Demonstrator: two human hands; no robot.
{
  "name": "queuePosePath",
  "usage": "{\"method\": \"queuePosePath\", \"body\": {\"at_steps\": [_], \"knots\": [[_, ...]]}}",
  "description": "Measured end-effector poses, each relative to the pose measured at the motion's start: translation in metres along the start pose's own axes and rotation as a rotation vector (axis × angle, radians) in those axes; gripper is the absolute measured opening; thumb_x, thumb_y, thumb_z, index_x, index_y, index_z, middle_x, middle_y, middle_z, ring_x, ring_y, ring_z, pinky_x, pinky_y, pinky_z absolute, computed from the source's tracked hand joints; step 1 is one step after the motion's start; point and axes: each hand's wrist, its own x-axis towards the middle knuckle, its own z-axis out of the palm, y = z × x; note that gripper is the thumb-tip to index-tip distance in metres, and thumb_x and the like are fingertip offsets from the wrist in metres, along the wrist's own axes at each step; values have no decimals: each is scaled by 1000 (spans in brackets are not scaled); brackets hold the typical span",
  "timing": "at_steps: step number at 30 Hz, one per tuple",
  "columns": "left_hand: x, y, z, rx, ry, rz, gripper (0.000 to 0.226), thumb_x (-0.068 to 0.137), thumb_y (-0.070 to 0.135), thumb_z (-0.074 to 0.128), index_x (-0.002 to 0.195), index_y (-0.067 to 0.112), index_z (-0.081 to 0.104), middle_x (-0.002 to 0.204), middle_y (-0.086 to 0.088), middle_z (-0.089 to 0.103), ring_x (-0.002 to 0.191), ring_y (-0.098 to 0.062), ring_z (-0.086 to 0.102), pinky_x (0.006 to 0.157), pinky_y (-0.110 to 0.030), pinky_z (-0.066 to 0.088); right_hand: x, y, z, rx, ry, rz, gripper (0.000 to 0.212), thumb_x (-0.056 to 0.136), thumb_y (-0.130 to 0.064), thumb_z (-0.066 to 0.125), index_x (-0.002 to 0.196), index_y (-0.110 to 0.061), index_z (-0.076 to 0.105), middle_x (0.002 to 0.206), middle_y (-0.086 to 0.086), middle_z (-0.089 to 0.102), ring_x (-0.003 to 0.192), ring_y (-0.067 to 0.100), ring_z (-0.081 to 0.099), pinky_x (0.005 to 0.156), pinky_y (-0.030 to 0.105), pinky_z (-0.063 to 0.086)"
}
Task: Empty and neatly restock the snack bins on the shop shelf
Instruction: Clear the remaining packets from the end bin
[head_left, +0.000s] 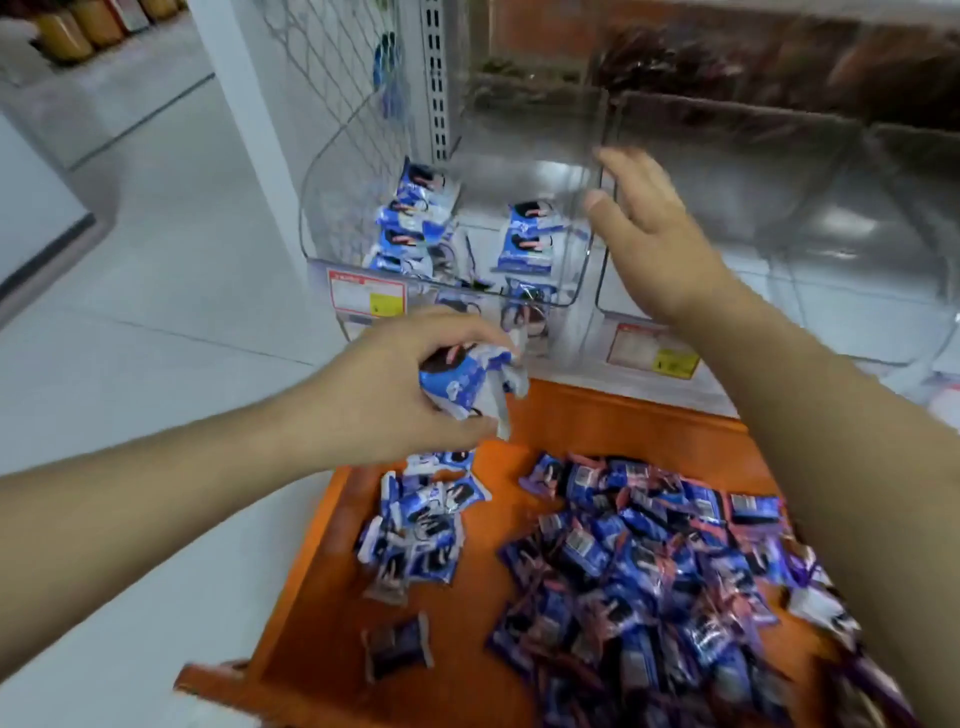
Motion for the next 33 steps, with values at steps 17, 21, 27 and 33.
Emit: {"method": "queuePosePath", "body": {"at_steps": [17, 21, 27, 33], "knots": [[3, -105, 105, 764, -876, -237, 112, 82, 55, 81, 165, 40, 7, 173, -7, -15, 159, -37, -4, 126, -54, 22, 1, 5, 3, 1, 19, -60, 53, 111, -45, 38, 162, -33, 31, 169, -14, 21, 143, -6, 21, 112, 17, 16], [14, -63, 53, 437, -834, -127, 85, 86, 61, 74, 158, 46, 30, 168, 10, 25, 154, -11, 24, 120, -33, 34, 0, 7, 2, 11, 12, -54, 53, 110, -49, 37, 161, -39, 30, 172, -13, 17, 153, 3, 19, 118, 24, 18], [55, 42, -62, -273, -477, -138, 27, 87, 36, 78, 111, 24, 76, 99, 13, 78, 85, -5, 74, 74, -22, 57, 4, 13, 4, 29, 7, -77, 55, 108, -54, 40, 161, -42, 31, 171, -15, 18, 155, 10, 26, 127, 40, 25], [146, -5, -54, 23, -46, -107, 40, 84, 32, 86, 118, 39, 67, 117, 18, 69, 110, -9, 66, 92, -28, 56, 1, 11, 2, 59, 4, -61, 58, 104, -63, 38, 159, -51, 26, 171, -22, 12, 153, 9, 29, 125, 45, 30]]}}
